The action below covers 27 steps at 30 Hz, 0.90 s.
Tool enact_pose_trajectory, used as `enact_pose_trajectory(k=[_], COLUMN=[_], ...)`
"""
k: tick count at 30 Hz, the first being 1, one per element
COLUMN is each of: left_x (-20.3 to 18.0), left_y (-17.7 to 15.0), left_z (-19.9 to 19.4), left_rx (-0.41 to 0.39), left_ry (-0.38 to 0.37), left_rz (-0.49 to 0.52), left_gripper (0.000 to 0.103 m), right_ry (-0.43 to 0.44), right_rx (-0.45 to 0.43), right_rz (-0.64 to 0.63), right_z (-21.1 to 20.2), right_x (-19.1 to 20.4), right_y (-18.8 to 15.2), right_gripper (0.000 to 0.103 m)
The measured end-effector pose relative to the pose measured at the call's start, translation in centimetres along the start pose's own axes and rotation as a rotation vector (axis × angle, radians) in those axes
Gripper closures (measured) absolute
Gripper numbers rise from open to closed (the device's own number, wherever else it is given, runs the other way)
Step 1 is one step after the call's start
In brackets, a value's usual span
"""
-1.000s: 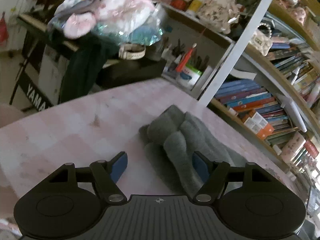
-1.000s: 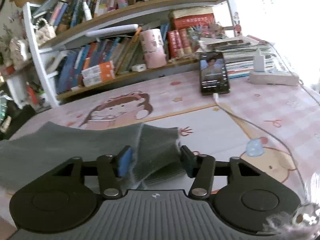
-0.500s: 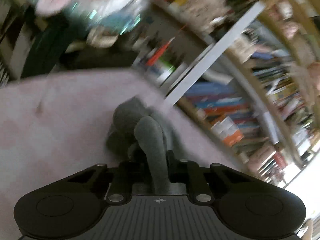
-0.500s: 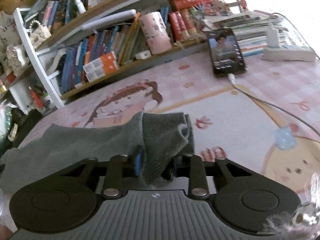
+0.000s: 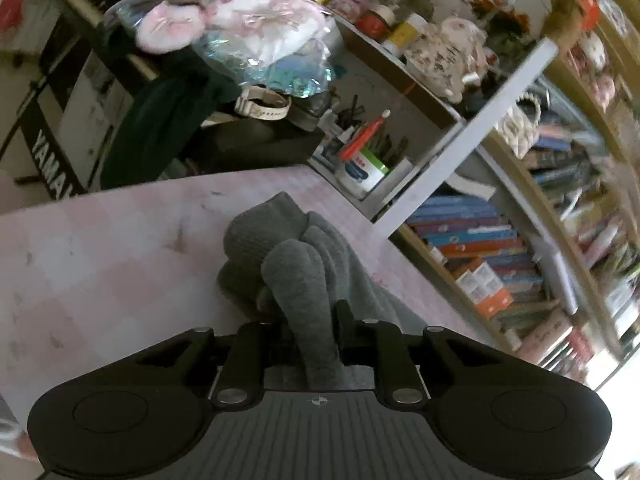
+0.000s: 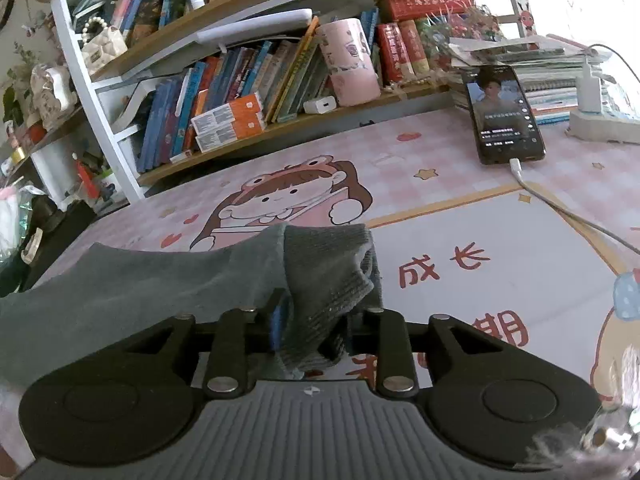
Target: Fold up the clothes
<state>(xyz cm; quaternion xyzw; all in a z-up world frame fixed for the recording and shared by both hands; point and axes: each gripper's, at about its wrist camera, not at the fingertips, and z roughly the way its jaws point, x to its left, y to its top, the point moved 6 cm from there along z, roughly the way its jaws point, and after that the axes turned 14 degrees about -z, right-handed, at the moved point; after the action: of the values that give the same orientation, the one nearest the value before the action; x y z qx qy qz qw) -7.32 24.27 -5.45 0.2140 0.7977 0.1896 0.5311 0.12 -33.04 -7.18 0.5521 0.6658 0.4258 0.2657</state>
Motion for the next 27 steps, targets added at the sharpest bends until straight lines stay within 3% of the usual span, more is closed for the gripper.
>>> enact_pose_trajectory(k=[4,8,14,16,21,24,27], left_x=[-0.6,0.0,0.1,0.2,-0.2,-0.2,-0.1], left_y=[-0.6,-0.8,-0.9,-1.0,-1.3,-1.4,-1.4], left_z=[0.3,0.6,0.5,0.5,0.6,0.6,0.6], left_rx=[0.02,0.024,0.014,0.003,-0.01,-0.01,-0.014], left_ry=[0.019,0.023,0.01,0.006,0.007,0.0,-0.005], left_rz=[0.057,0.037,0.053,0.062,0.101,0.108,0.115], left_gripper=[0.062,0.058,0.057,0.057,0.052,0.051,0.051], right_ry=[-0.004,-0.019,-0.102,-0.099,0.007,0.105,0.15], right_rx=[-0.01,-0.042,-0.167,-0.202,-0.234,-0.202,-0.155], right_rz=[0.014,0.017,0.0,-0.031,-0.119,-0.16,-0.206], right_z=[-0.1,-0.9,-4.0,-4.9,-5.7,-5.0,-3.6], right_x=[-0.2,-0.2,-0.1,0.7,4.6,7.3,9.5], right_y=[-0.1,0.1,1.2,1.7,2.4,2.0,1.7], right_gripper=[0.071,0.069,0.067,0.058,0.05,0.05,0.05])
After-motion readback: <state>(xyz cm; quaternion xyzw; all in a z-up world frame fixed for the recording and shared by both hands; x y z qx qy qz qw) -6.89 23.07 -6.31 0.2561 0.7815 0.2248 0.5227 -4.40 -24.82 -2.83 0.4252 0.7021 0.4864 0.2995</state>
